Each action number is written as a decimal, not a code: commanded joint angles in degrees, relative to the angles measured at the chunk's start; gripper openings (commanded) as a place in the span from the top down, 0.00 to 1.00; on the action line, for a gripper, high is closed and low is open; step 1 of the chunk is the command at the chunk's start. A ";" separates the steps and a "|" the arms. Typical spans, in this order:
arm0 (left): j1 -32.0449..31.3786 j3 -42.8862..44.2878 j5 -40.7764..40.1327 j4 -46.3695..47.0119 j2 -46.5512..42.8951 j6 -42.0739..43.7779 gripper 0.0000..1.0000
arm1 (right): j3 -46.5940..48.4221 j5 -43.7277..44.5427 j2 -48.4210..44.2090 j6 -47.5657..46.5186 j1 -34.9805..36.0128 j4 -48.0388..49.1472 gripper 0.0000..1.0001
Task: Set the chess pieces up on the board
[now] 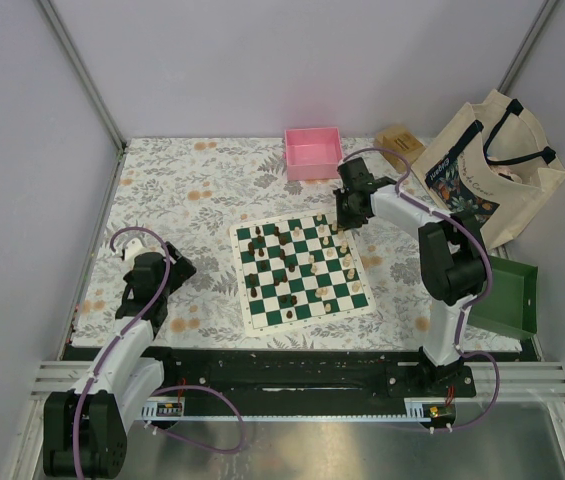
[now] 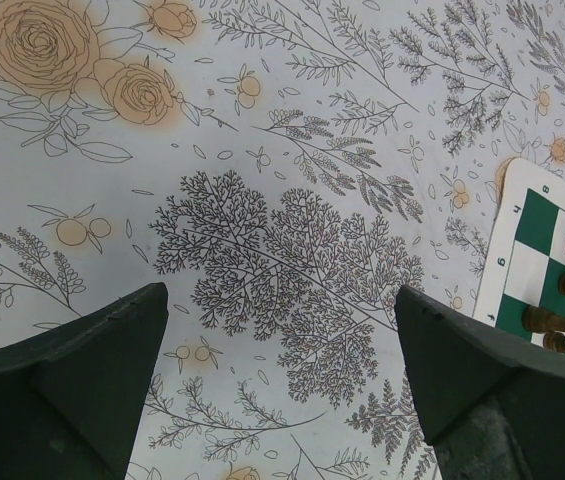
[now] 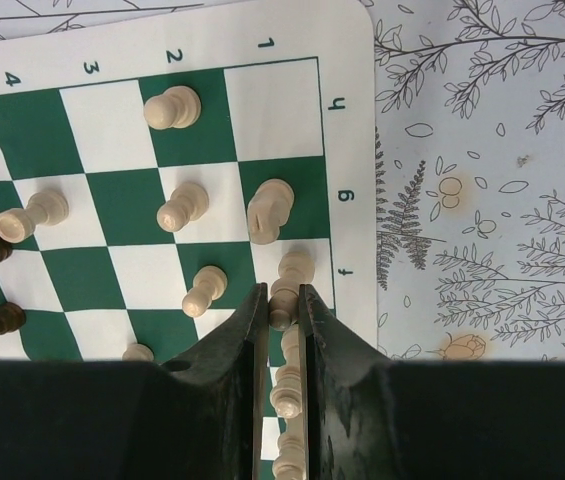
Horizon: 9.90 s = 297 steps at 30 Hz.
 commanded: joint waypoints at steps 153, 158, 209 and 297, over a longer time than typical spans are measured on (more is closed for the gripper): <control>0.09 1.78 -0.27 2.54 0.59 0.25 0.01 | 21.73 1.16 14.68 -0.22 0.00 -3.51 0.78; 0.09 1.69 -0.36 2.63 0.50 0.25 0.01 | 20.50 0.54 14.77 -0.13 0.00 -3.08 0.78; 0.00 1.52 -0.27 2.63 0.15 0.34 0.01 | -6.20 -2.54 -17.99 2.51 6.40 6.42 0.53; 0.09 1.52 -0.01 2.80 0.33 0.34 0.01 | -35.20 15.47 -41.46 16.65 26.63 -2.63 0.81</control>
